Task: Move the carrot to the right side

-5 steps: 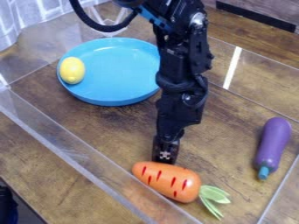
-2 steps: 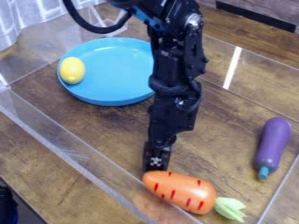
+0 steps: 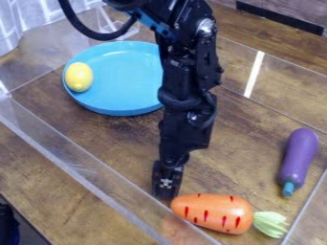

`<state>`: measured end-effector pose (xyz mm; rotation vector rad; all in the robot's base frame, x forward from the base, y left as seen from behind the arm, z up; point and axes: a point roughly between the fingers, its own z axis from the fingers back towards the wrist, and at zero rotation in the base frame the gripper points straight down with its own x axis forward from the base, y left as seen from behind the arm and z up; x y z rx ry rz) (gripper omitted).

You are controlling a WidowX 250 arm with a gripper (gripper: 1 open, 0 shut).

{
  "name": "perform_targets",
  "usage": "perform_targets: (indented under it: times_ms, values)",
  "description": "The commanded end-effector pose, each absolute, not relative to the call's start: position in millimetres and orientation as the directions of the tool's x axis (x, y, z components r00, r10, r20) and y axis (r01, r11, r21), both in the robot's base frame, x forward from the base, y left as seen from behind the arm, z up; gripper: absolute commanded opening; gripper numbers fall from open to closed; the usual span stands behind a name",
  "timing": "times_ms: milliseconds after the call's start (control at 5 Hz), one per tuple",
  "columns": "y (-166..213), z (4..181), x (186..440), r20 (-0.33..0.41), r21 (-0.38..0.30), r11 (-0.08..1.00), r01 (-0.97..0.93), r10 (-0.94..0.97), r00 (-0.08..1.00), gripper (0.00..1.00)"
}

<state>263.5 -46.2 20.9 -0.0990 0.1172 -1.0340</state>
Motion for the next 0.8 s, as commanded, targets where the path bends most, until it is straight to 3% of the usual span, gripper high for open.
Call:
perform_targets:
  times_ms: [0, 600]
  values:
    - [-57.5, 22.0, 268.8, -0.045, -0.134, 0.447, 0.884, -0.894, 0.446, 1.0]
    - [-66.8, 17.1, 277.0, -0.048, -0.147, 0.321, 0.935, -0.947, 0.318, 1.0]
